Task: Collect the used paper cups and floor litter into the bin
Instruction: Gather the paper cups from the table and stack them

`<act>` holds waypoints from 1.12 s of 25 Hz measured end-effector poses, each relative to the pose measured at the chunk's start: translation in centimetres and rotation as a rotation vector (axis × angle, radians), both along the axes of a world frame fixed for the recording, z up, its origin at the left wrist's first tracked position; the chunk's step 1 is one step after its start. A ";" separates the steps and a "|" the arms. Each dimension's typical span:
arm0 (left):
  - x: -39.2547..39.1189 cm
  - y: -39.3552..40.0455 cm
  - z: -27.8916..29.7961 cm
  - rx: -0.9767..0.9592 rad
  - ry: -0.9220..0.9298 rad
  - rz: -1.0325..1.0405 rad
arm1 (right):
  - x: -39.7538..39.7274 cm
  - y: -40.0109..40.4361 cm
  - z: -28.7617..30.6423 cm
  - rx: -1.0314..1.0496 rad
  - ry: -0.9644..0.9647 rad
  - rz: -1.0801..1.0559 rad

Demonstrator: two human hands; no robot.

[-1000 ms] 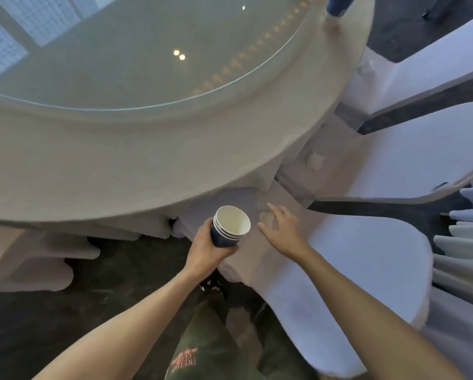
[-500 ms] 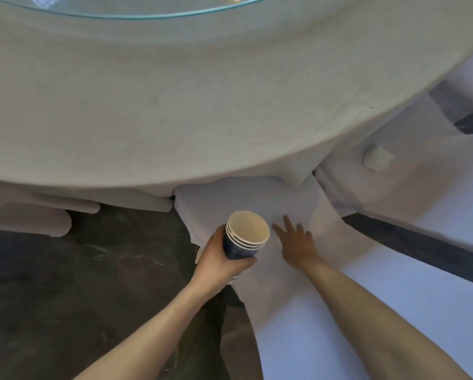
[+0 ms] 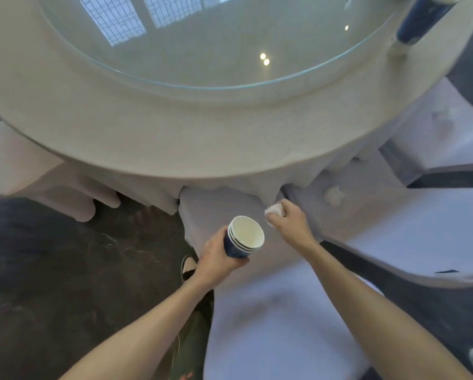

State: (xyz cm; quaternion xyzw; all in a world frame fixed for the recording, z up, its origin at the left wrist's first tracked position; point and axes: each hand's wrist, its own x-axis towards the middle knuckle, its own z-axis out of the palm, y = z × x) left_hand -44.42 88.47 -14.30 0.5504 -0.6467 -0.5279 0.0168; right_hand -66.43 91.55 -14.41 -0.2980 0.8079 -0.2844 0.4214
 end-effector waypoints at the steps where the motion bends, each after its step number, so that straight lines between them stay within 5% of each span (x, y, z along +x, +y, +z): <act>1: -0.8 0.5 1.4 -0.022 0.000 0.008 | -0.5 -0.2 2.9 -0.093 -0.038 -0.024; 7: -5.0 2.6 8.0 -0.074 0.116 0.020 | 0.3 2.8 11.1 -0.139 0.105 0.263; 16: -6.9 4.2 8.6 -0.075 0.210 0.037 | -4.4 7.7 12.9 -0.234 0.394 0.277; 23: -12.7 4.5 4.5 -0.010 0.146 0.186 | -20.0 4.9 1.4 0.414 0.362 0.577; 28: -20.8 5.7 -0.3 0.056 0.113 0.404 | -28.0 0.9 -8.1 0.563 0.422 0.894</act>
